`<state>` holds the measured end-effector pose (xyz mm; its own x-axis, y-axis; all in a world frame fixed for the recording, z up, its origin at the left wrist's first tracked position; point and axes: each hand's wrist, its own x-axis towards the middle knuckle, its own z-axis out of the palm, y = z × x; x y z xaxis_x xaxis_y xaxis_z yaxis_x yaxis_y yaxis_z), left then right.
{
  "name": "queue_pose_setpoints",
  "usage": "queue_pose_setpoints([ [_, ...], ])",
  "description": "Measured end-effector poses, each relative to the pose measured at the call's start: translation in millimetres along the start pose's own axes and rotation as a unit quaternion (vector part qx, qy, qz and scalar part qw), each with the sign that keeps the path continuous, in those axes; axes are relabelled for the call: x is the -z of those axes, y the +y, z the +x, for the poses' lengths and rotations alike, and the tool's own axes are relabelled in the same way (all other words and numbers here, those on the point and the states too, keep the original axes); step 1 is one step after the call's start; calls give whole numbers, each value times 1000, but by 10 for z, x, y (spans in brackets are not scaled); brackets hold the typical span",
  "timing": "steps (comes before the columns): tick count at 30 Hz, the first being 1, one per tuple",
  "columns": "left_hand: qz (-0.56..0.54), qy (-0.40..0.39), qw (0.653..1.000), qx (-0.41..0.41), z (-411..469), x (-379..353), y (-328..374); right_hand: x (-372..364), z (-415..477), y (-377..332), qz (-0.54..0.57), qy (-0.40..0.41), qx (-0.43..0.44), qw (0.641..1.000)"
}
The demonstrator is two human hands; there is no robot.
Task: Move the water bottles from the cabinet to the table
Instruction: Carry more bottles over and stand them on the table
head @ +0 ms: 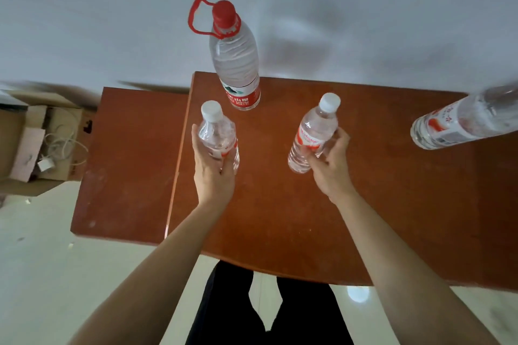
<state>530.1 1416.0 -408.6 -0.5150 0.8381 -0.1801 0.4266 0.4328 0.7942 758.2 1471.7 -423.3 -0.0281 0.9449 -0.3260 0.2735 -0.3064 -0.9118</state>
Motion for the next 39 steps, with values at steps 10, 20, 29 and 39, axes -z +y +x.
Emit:
queue_pose_setpoints([
  [10, 72, 121, 986, -85, -269, 1394, 1325, 190, -660, -1881, 28, -40, 219, 974],
  [20, 259, 350, 871, -226, -1221, 2764, 1959, 192, -995, -3585, -36, -8, 567, 823],
  [29, 435, 431, 781, -125, -2404, 3901, 1454, -756, -2055, -3865, -71, -44, 686, 723],
  [39, 527, 510, 680, 11, -4080, 5525, -248, -2704, -4162, -3888, -97, -66, 787, 606],
])
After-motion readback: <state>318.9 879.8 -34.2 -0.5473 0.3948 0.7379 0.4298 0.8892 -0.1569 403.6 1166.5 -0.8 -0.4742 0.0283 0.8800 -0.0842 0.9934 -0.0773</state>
